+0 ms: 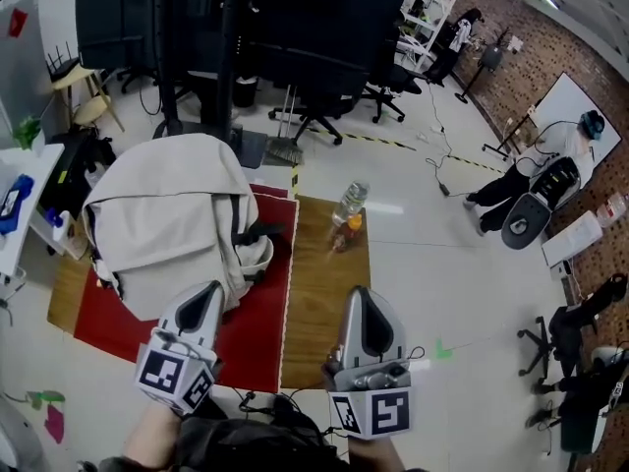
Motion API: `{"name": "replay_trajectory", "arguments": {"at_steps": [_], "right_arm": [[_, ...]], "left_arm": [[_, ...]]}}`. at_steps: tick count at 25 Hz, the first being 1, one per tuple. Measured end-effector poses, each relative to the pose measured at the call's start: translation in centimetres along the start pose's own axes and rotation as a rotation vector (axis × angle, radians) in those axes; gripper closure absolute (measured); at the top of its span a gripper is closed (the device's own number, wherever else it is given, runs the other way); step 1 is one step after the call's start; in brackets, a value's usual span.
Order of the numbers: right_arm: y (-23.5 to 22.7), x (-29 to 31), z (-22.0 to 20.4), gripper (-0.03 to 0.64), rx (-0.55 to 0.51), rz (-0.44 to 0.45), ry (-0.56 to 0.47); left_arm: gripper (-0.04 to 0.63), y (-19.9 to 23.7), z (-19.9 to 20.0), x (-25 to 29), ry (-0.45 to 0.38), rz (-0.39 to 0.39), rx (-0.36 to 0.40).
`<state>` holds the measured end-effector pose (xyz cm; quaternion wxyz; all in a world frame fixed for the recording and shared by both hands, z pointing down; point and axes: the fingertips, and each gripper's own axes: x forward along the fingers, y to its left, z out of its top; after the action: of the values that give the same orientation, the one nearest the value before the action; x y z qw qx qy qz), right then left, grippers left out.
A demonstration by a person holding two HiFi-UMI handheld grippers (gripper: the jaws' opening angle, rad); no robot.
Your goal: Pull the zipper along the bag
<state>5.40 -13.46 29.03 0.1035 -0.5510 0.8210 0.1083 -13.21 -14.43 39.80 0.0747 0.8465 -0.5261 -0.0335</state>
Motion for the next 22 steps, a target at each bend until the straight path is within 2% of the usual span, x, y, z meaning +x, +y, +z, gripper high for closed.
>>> {"name": "replay_trajectory", "arguments": {"at_steps": [10,11,14,16,22], "right_arm": [[16.6,8.0,-5.0,0.598,0.036,0.123,0.077],[18.0,8.5,-5.7,0.598,0.046,0.131,0.092],[21.9,9.8,-7.4,0.598,0.076,0.151,0.117],[24.2,10.8,-8.2,0.598,0.085,0.160,0.124],[30.2,13.4,-10.2,0.598,0.108,0.173,0.126]], "left_arm": [[0.566,13.8,1.1,-5.1,0.015,0.033,-0.013],[0.566,15.0,1.1,-5.6,0.016,0.037,0.000],[0.566,18.4,0.9,-7.1,0.020,0.054,0.119],[0.566,20.5,0.6,-8.2,0.033,0.065,0.165],[0.566,27.0,-0.6,-11.5,0.060,0.113,0.136]]}}
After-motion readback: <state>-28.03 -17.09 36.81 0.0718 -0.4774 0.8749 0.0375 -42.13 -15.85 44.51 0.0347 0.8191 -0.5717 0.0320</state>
